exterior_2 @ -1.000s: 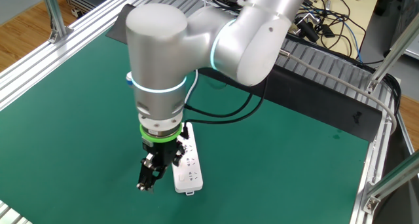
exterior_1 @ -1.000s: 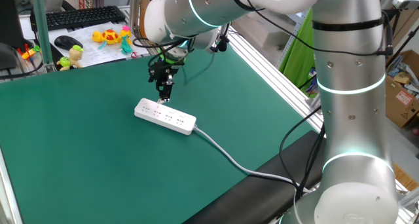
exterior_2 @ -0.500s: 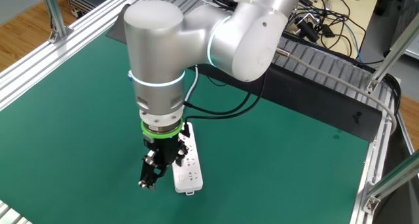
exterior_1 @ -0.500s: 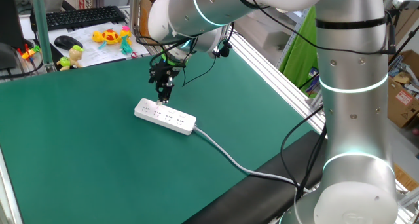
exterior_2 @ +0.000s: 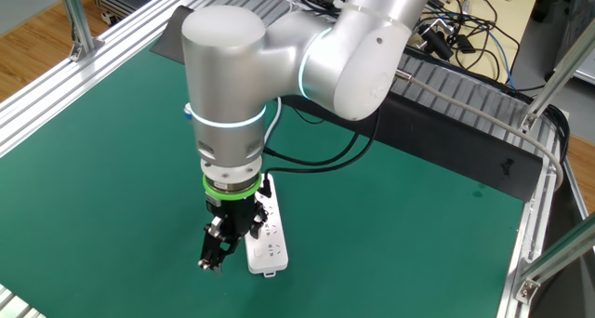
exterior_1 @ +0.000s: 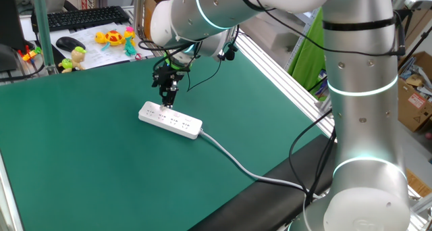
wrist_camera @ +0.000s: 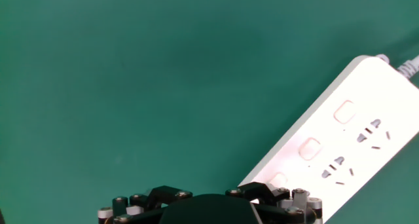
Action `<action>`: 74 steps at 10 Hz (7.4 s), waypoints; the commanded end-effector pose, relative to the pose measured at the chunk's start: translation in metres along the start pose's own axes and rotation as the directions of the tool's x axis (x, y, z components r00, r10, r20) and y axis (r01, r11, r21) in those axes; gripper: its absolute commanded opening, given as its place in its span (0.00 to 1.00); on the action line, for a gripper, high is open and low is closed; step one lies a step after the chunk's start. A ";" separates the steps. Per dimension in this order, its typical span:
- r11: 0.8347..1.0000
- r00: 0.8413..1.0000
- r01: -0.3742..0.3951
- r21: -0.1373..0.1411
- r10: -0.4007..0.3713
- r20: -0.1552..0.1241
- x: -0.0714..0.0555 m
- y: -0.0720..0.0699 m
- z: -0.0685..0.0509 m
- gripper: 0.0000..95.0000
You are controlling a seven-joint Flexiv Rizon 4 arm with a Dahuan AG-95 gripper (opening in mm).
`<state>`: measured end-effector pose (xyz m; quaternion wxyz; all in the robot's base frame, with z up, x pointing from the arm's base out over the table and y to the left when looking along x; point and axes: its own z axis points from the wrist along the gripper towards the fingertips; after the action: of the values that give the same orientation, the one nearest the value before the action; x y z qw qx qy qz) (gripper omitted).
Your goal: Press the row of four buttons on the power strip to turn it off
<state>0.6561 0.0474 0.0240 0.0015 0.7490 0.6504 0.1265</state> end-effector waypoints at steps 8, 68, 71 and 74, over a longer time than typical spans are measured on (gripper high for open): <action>0.999 0.999 0.033 0.000 -0.033 0.004 -0.001 -0.011 -0.001 1.00; 0.999 0.999 0.026 -0.036 -0.027 -0.025 0.028 0.016 0.015 1.00; 0.999 0.999 0.026 -0.038 -0.027 -0.022 0.027 0.014 0.015 1.00; 0.997 0.997 0.078 -0.019 -0.078 -0.014 0.027 0.014 0.011 1.00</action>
<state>0.6756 0.0736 0.0194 0.0089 0.7240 0.6757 0.1385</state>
